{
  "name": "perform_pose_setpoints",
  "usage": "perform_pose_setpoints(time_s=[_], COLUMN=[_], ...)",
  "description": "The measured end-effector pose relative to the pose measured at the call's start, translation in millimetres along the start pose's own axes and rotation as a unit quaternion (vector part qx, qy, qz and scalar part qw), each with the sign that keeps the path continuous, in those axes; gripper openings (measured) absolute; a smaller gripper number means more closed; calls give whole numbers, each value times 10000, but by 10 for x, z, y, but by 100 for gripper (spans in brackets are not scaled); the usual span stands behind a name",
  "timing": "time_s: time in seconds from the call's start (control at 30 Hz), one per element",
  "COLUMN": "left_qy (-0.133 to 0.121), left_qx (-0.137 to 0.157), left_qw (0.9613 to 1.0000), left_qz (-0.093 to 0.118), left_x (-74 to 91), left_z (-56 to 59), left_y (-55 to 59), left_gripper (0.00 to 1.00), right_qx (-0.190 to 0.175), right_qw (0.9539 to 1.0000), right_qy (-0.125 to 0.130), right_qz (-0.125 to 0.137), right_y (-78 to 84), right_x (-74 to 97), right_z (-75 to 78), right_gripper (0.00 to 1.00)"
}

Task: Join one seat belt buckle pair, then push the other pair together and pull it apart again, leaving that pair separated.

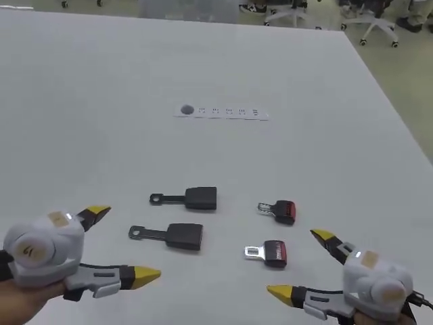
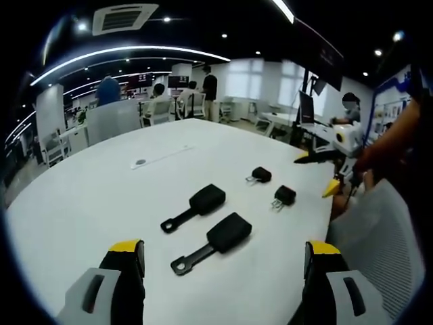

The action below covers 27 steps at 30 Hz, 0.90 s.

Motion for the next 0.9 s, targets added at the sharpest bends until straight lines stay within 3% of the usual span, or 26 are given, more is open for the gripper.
perform_pose_setpoints(time_s=[0.73, 0.9], left_qy=[291, 366], left_qx=[-199, -358], left_qw=[9990, 9981], left_qz=[-268, -339], left_x=[-305, -386], left_z=[-81, -80], left_y=[-58, -99], left_gripper=[98, 97], right_qx=[246, 300], right_qw=[9982, 9971], right_qy=[-407, -547], right_qz=[-357, -442], right_y=[-7, -3], right_x=[-243, -295], right_z=[106, 157], right_gripper=[87, 85])
Point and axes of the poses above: the centre of the closed fingertips' face, and the gripper's own axes: x roughly backward along the fingers, z roughly to its right, y roughly out of its underside, the point moved 9 cm from there along x, roughly backward along the fingers, and after that the axes turned 12 degrees about -z, right-handed, at the moved point
